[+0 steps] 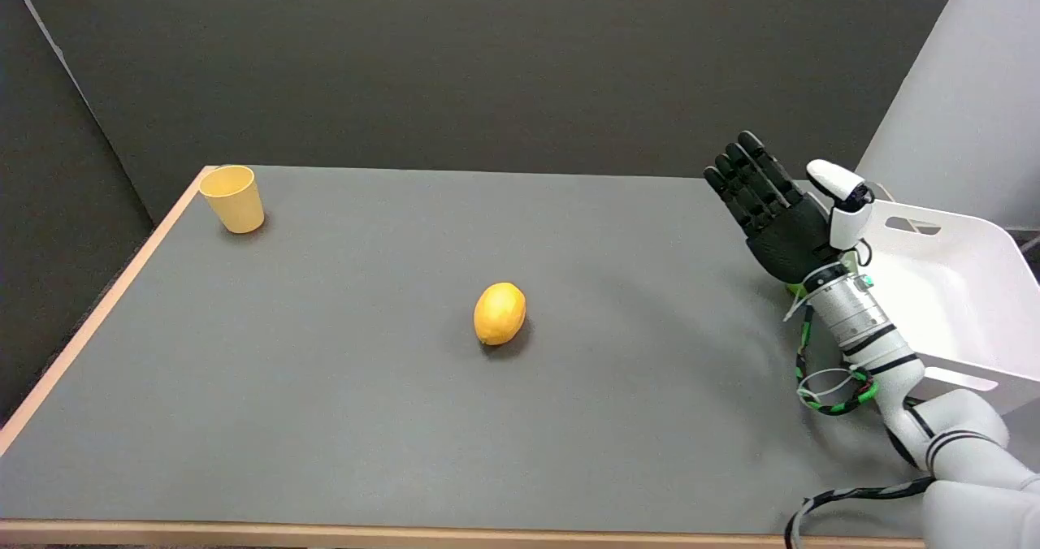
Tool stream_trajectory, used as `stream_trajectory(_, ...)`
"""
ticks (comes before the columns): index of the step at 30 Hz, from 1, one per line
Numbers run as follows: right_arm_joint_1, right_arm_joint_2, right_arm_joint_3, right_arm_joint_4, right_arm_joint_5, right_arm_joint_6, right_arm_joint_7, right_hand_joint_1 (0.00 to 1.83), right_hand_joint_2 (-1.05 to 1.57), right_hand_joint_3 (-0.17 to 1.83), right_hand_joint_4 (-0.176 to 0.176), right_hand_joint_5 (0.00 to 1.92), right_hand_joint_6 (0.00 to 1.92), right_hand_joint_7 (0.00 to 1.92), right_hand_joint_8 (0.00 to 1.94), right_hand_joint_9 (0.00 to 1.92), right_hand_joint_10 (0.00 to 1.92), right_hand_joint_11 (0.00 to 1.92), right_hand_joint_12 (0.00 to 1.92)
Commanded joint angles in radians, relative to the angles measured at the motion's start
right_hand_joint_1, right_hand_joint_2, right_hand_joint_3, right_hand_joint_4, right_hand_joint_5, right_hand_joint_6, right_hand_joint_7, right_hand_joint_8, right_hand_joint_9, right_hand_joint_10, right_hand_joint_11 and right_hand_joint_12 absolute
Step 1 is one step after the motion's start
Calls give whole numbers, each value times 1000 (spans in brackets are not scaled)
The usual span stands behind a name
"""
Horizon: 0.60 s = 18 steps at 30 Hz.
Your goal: Pick up the lemon.
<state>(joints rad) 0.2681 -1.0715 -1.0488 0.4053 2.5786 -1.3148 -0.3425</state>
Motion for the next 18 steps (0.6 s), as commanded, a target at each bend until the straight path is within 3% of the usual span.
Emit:
stream_trajectory(1, 16, 94, -74, -27, -1, 32, -7, 414, 682, 1086, -19, 95, 282, 125, 52, 88, 183, 16, 548)
stream_trajectory(3, 15, 101, -143, 17, -1, 72, -7, 399, 693, 1089, -17, 88, 291, 117, 96, 77, 232, 16, 586)
stream_trajectory(5, 11, 115, -203, 55, -3, 96, -14, 206, 668, 1031, -11, 61, 298, 104, 170, 53, 300, -1, 712)
stream_trajectory(7, 9, 132, -253, 82, -3, 102, -58, 252, 663, 1008, -5, 87, 353, 114, 247, 39, 437, -1, 779)
stream_trajectory(11, 0, 145, -316, 176, -10, 106, -299, 411, 730, 863, -9, 132, 332, 151, 235, 44, 508, -1, 768)
stream_trajectory(15, -40, 138, -377, 342, -11, 194, -477, 478, 660, 953, -58, 75, 357, 74, 240, 6, 418, -1, 661)
stream_trajectory(18, -109, 132, -449, 546, -11, 390, -637, 472, 639, 941, -89, 52, 325, 56, 196, -1, 365, -1, 597)
